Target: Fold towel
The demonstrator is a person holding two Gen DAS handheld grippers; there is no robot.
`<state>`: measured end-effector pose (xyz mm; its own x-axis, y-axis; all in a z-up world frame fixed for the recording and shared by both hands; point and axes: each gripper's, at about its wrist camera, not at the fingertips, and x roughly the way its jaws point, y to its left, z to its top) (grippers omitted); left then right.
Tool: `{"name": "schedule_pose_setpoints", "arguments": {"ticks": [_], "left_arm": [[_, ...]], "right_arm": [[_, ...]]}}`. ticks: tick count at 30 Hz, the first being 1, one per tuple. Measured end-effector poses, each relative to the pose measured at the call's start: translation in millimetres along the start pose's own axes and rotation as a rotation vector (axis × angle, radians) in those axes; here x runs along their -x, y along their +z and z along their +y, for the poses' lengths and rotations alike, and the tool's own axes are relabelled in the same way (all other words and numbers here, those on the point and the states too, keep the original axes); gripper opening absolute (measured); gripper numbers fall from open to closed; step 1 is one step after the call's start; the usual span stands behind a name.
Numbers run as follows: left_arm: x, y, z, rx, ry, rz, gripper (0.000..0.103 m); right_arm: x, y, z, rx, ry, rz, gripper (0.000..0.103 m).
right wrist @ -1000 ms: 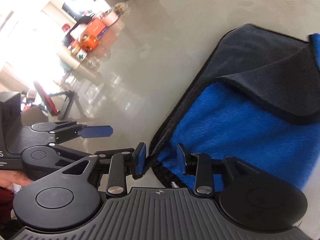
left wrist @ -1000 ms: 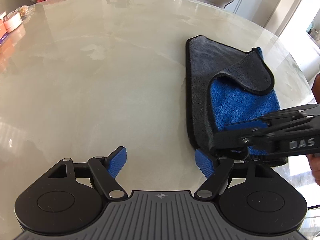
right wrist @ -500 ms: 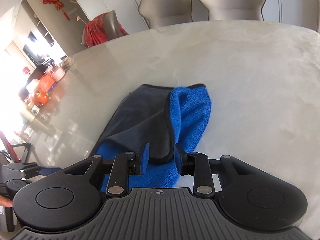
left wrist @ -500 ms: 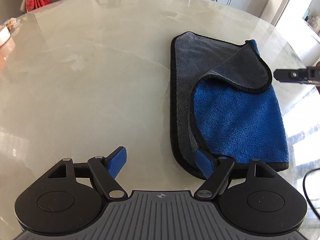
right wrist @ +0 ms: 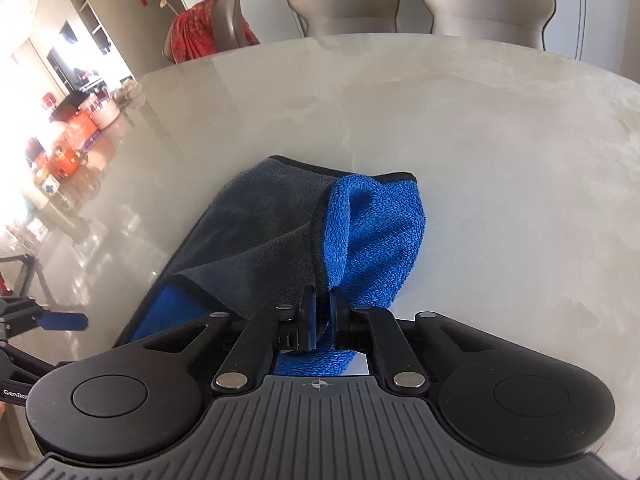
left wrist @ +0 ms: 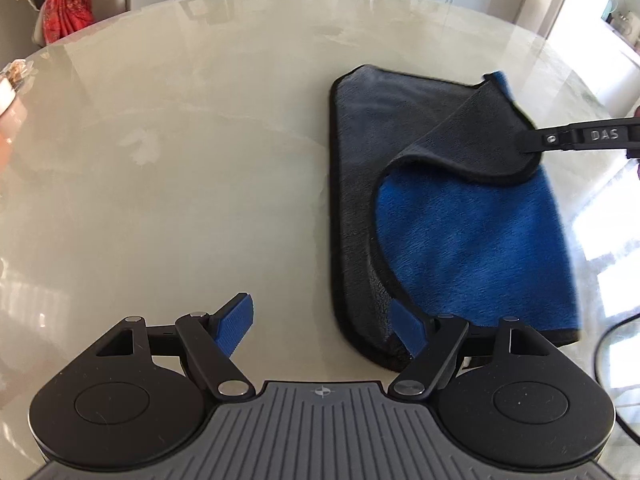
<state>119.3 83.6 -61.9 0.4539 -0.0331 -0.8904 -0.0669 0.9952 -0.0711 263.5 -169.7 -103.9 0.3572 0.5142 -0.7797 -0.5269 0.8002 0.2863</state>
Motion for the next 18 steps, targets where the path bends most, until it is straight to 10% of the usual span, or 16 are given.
{"name": "schedule_pose_setpoints", "arguments": {"ticks": [11,18], "left_arm": [[-10.3,2.8,-11.0,-0.006,-0.074,-0.012,0.076],[-17.7,-1.7,-6.1,-0.016,-0.097,-0.017,0.041]], "right_arm": [[2.5,-1.4,-2.6,-0.013,-0.004,-0.005,0.007],[4.7,0.2,-7.2,-0.05,0.015,-0.022,0.006]]}}
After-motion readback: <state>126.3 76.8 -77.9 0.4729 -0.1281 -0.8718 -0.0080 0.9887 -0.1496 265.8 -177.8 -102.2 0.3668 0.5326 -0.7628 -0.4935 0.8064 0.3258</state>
